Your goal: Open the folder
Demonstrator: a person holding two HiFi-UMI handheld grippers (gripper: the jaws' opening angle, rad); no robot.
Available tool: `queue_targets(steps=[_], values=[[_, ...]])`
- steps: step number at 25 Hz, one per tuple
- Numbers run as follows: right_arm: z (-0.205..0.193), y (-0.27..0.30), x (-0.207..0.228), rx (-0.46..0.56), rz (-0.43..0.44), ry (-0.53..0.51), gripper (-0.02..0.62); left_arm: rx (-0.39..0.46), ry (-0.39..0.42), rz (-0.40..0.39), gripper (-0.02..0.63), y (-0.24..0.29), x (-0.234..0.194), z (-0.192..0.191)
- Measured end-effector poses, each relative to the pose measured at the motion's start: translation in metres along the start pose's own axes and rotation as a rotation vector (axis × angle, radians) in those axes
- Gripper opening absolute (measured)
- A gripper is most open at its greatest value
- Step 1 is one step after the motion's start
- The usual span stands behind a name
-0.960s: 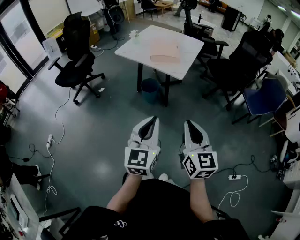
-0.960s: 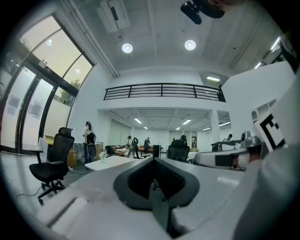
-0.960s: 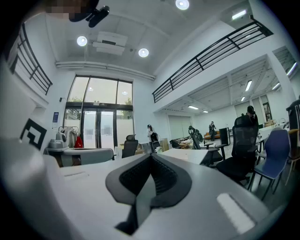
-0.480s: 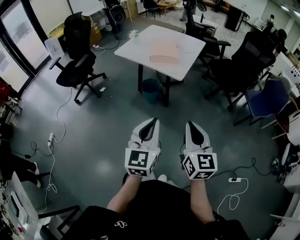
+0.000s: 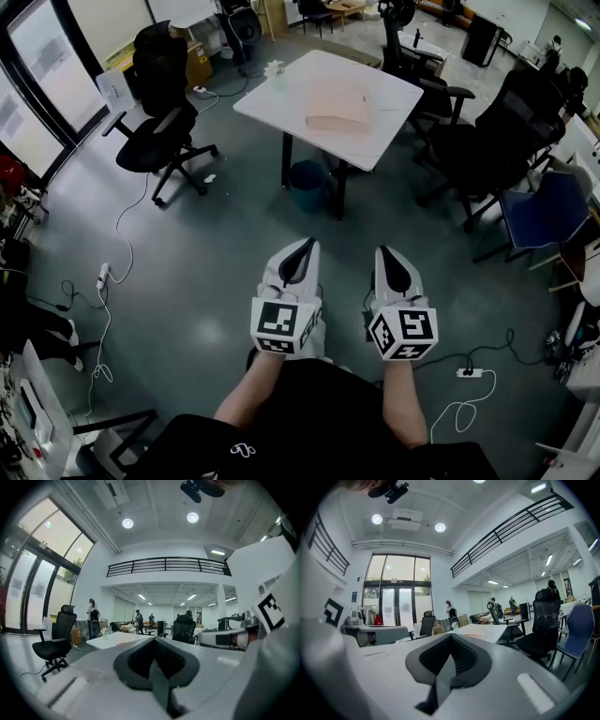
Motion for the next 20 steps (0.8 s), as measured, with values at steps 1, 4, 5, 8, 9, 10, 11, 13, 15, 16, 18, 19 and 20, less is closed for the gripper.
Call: queue_targets(steps=[1,4,5,8,9,10,11,13,15,16,18,19,20], values=[[-0.001,0.012,0.001,-0.001,0.003,-0.005,-0.002,0.002,-0.001,0.002,0.000,0.009,-0.009,-0.001],[-0.008,0.057,0.014,-0.022,0.011,-0.028,-0.002,0.006,-0.023,0.017,0.000,0.047,-0.038,-0.010],[-0.007,0.074,0.020,-0.024,0.011,-0.036,-0.002,0.012,-0.031,0.025,0.000,0.062,-0.049,-0.011],[0.004,0.128,0.029,0.004,0.008,-0.037,-0.002,0.027,-0.024,0.030,0.000,0.099,-0.085,-0.011],[0.007,0.146,0.029,0.014,0.008,-0.034,-0.002,0.024,-0.017,0.030,0.000,0.110,-0.097,-0.012],[0.008,0.164,0.030,0.017,0.007,-0.031,-0.002,0.014,-0.012,0.029,0.000,0.121,-0.110,-0.015],[0.006,0.182,0.031,0.014,0.008,-0.030,-0.002,-0.003,-0.010,0.029,0.000,0.134,-0.124,-0.021],[-0.001,0.224,0.033,-0.012,0.010,-0.030,-0.002,-0.045,-0.007,0.031,0.000,0.165,-0.154,-0.033],[-0.007,0.266,0.038,-0.049,0.007,-0.019,-0.002,-0.091,0.004,0.022,0.000,0.200,-0.184,-0.037],[-0.007,0.288,0.043,-0.066,0.002,-0.007,-0.002,-0.111,0.014,0.012,0.000,0.218,-0.197,-0.036],[0.005,0.337,0.049,-0.083,-0.005,0.006,-0.001,-0.133,0.035,-0.004,0.000,0.256,-0.227,-0.025],[0.014,0.362,0.050,-0.080,-0.004,0.004,-0.002,-0.141,0.046,-0.010,0.000,0.275,-0.243,-0.018],[0.025,0.388,0.050,-0.071,-0.002,0.003,0.000,-0.150,0.056,-0.017,0.000,0.294,-0.260,-0.013]])
Point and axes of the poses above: the fingertips, and each gripper's own axes: y forward along the fingers, x to its right, z out of its top, the point moved 4 cm from there along -y, backward along the fingers, and after that the axes turned 12 degrees about -z, right-handed, at the moved point
